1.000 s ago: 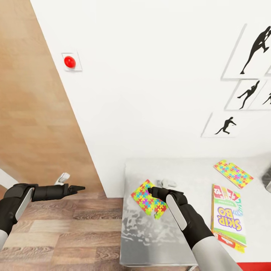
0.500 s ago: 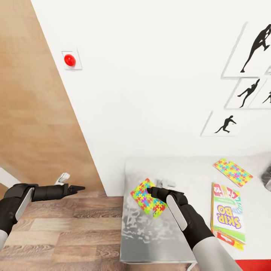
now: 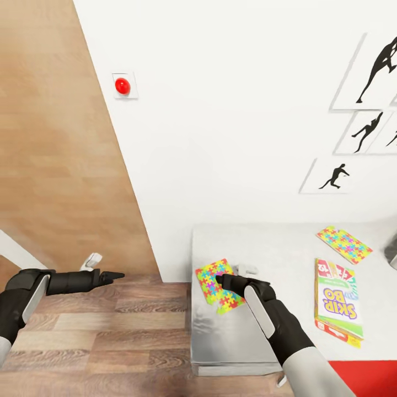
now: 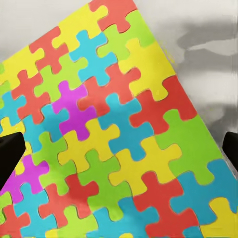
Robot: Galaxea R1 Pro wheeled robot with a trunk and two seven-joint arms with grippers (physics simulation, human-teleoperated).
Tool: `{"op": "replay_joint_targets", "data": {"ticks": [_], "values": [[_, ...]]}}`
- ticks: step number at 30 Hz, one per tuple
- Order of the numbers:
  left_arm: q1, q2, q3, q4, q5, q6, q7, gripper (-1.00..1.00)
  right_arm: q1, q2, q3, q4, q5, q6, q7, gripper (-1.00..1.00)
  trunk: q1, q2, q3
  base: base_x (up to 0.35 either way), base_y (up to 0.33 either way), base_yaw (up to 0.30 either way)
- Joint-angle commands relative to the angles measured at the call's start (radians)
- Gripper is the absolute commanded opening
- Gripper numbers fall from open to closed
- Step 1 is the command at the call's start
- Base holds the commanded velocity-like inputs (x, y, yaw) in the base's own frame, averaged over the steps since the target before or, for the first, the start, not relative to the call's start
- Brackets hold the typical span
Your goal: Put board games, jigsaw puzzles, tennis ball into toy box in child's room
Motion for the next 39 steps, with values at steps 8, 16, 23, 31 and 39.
{"op": "replay_joint_targets", "data": {"ticks": [8, 16, 23, 31, 39], "values": [[-0.001, 0.0, 0.001, 0.0, 0.002, 0.004, -0.003, 1.0, 0.0, 0.0, 0.002, -0.001, -0.011, 0.002, -0.01, 1.0, 0.001, -0.002, -0.002, 0.027, 0.034, 0.0], [-0.001, 0.0, 0.001, 0.0, 0.001, 0.004, -0.003, 1.0, 0.0, 0.0, 0.002, -0.001, -0.011, 0.001, -0.01, 1.0, 0.001, -0.002, -0.002, 0.001, 0.082, 0.0], [-0.001, 0.0, 0.001, -0.001, 0.001, 0.004, -0.003, 1.0, 0.0, 0.0, 0.002, -0.001, -0.011, 0.001, -0.01, 1.0, 0.001, -0.002, -0.002, 0.0, 0.082, 0.0], [-0.001, 0.0, 0.001, -0.001, 0.002, 0.004, -0.003, 1.0, 0.0, 0.0, 0.002, -0.001, -0.011, 0.001, -0.01, 1.0, 0.001, -0.002, -0.002, -0.028, 0.083, 0.0], [-0.001, 0.0, 0.001, 0.0, 0.002, 0.004, -0.003, 1.0, 0.0, 0.0, 0.001, -0.001, -0.011, 0.001, -0.01, 1.0, 0.001, -0.002, -0.002, -0.029, 0.087, 0.0]]}}
